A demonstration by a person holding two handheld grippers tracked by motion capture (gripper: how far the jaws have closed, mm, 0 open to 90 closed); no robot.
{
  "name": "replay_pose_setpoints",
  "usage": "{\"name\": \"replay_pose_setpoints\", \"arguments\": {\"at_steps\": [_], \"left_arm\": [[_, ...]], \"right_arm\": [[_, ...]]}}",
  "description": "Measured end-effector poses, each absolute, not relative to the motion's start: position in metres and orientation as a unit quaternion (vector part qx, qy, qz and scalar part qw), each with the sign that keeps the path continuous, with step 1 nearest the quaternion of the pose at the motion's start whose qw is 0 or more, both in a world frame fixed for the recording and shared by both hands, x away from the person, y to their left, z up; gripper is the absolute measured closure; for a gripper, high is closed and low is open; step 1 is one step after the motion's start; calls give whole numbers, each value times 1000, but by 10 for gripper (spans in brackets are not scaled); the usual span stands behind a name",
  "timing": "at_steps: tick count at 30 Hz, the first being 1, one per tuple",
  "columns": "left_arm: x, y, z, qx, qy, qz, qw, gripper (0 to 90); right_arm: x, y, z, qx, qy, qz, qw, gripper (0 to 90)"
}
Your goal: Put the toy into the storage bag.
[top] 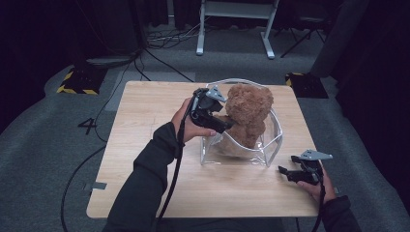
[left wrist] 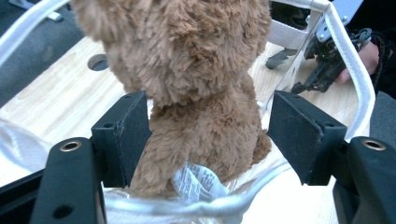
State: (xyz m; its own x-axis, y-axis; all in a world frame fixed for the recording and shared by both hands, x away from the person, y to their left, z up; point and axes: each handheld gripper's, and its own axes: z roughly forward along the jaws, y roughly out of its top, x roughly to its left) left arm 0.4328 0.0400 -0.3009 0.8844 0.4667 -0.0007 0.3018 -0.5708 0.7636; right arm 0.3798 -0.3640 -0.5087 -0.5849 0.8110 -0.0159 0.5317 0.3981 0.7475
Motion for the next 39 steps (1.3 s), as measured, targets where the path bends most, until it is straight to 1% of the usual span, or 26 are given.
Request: {"name": "replay_pose_setpoints", "arguments": {"at_steps": [8,23,39], "left_arm": [[428,55,-296,868,235,120,420,273],[421,77,-297,862,252,152,412,180],[410,100,-305,856,265,194,399,174]], "right_arm": [[380,-364,-509,413,814,362,193,221],[380,-364,-509,413,813,361,193,221],[380,-364,-509,413,813,362,192,221]]}}
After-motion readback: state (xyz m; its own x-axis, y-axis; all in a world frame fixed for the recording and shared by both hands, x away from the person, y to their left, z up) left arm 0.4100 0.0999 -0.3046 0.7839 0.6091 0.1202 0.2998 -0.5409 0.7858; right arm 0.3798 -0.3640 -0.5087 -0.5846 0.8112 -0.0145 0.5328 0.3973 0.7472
